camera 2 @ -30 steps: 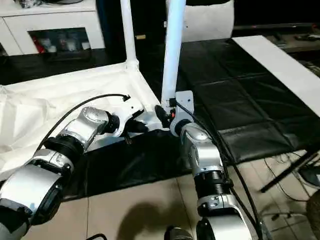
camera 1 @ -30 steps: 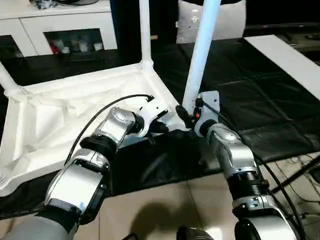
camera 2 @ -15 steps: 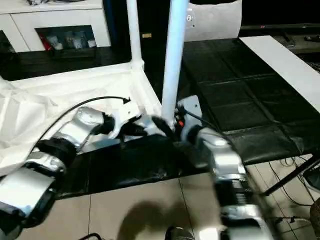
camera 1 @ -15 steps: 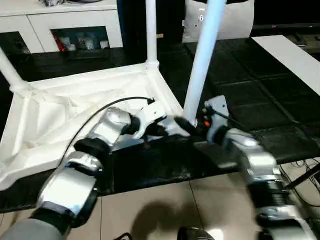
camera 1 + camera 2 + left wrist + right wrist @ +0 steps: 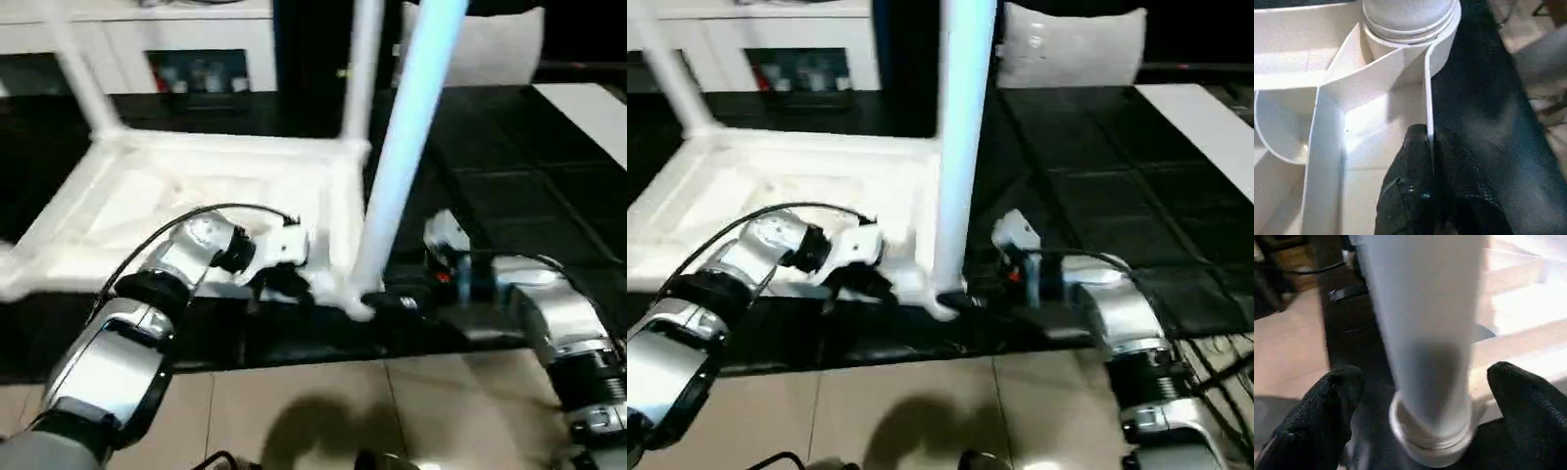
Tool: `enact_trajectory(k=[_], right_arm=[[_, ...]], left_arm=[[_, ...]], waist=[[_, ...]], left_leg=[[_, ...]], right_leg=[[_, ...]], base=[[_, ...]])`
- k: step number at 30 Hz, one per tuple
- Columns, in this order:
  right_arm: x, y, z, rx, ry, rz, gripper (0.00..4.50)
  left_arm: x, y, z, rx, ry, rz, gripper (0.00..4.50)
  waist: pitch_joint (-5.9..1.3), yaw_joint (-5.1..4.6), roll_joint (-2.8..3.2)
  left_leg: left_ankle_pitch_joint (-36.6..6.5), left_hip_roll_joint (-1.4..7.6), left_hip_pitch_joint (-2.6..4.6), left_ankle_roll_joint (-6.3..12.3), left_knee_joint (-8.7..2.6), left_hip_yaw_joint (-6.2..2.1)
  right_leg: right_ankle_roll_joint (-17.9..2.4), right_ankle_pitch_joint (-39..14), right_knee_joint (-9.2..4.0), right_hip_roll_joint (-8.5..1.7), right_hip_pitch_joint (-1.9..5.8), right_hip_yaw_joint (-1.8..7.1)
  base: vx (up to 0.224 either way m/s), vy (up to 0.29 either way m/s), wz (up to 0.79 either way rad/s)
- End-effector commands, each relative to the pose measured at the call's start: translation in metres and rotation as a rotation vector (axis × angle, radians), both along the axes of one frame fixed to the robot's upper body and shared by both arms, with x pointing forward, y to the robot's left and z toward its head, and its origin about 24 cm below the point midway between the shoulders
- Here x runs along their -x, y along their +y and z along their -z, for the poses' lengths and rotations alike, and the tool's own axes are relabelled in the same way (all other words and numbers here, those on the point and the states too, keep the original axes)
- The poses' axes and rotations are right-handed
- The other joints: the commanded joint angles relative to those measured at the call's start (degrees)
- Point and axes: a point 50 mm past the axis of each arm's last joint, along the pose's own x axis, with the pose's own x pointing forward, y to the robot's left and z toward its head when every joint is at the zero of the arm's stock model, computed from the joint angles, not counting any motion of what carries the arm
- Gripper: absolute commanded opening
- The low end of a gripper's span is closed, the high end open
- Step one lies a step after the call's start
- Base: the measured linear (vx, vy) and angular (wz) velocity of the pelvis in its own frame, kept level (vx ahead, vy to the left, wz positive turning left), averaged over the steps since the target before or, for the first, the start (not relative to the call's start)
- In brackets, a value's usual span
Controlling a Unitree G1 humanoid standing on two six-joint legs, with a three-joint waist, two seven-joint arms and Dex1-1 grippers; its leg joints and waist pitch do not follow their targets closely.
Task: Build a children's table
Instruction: Rotate leg to tighten
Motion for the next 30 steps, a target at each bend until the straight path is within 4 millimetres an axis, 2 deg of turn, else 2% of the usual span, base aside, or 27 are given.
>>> enact_trajectory(k=[1, 7, 9, 10, 13, 15, 22, 24, 25, 30], right_arm=[[0.0, 0.0, -0.007, -0.003, -0.005, -0.071, 4.12], [-0.004, -0.004, -0.007, 0.027, 0.002, -0.119, 3.57], [-0.004, -0.003, -0.007, 0.023, 0.016, -0.146, 3.36], [-0.004, -0.003, -0.007, 0.027, 0.019, -0.161, 3.31], [-0.003, -0.002, -0.007, 0.038, 0.017, -0.187, 3.01], [-0.004, -0.001, -0.008, 0.034, 0.017, -0.194, 2.85], [-0.003, 0.007, -0.006, 0.01, 0.033, -0.236, 2.35], [-0.002, 0.008, -0.005, 0.01, 0.039, -0.244, 2.05], [-0.002, 0.009, -0.005, 0.009, 0.041, -0.248, 2.02], [0.001, 0.011, -0.003, -0.004, 0.071, -0.268, 1.92]], left_arm=[[0.003, -0.006, -0.006, -0.04, -0.028, 0.112, 0.0], [0.007, -0.002, -0.006, -0.062, -0.002, 0.174, 0.0], [0.008, -0.002, -0.006, -0.062, -0.002, 0.185, 0.0], [0.008, -0.002, -0.006, -0.061, -0.001, 0.191, 0.0], [0.008, -0.003, -0.007, -0.06, -0.001, 0.198, 0.0], [0.008, -0.003, -0.007, -0.059, -0.006, 0.196, 0.0], [0.009, -0.003, -0.006, -0.058, -0.001, 0.2, 0.0], [0.009, -0.002, -0.005, -0.058, 0.0, 0.199, 0.0], [0.009, -0.002, -0.005, -0.059, -0.001, 0.199, 0.0], [0.01, 0.001, -0.004, -0.063, 0.005, 0.192, 0.0]], waist=[[-4.95, 0.09, -0.68], [-5.01, 0.56, -0.74], [-5.0, 0.69, -0.77], [-4.99, 0.78, -0.56], [-4.96, 0.9, -0.78], [-4.94, 0.99, -0.64], [-4.89, 1.05, -0.83], [-4.87, 1.03, -0.83], [-4.81, 0.98, -0.96], [-4.77, 1.04, -0.86]], left_leg=[[-9.5, 2.85, 1.02, 6.45, -4.03, -0.19], [-9.37, 2.72, 0.94, 5.3, -4.01, -0.19], [-9.16, 2.77, 0.97, 5.34, -4.02, -0.16], [-8.74, 2.8, 0.91, 5.63, -4.0, -0.16], [-8.37, 2.82, 0.9, 5.98, -4.01, -0.15], [-8.56, 2.85, 0.97, 5.97, -4.03, -0.16], [-8.71, 2.82, 0.92, 5.74, -4.06, -0.17], [-8.59, 2.86, 0.96, 5.72, -4.08, -0.19], [-8.81, 2.85, 0.93, 5.64, -4.11, -0.18], [-8.77, 2.79, 0.92, 5.58, -4.1, -0.17]], right_leg=[[-13.66, -15.1, -2.56, -2.99, 4.04, 3.62], [-13.0, -16.35, -2.5, -3.1, 4.07, 3.62], [-13.01, -16.16, -2.5, -3.04, 4.05, 3.63], [-13.14, -15.48, -2.43, -3.02, 4.02, 3.64], [-13.39, -14.63, -2.34, -2.97, 4.0, 3.64], [-13.33, -15.02, -2.41, -3.0, 3.97, 3.64], [-12.88, -16.09, -2.48, -3.02, 3.99, 3.6], [-12.88, -16.04, -2.47, -2.97, 3.93, 3.61], [-12.78, -16.38, -2.5, -2.99, 3.94, 3.61], [-12.55, -16.75, -2.57, -3.03, 3.94, 3.63]], base=[[0.0, 0.0, 0.0], [0.0, 0.0, 0.0], [0.0, 0.0, 0.0], [0.0, 0.0, 0.0], [0.0, 0.0, 0.0], [0.0, 0.0, 0.0], [0.0, 0.0, 0.0], [0.0, 0.0, 0.0], [0.0, 0.0, 0.0], [0.0, 0.0, 0.0]])
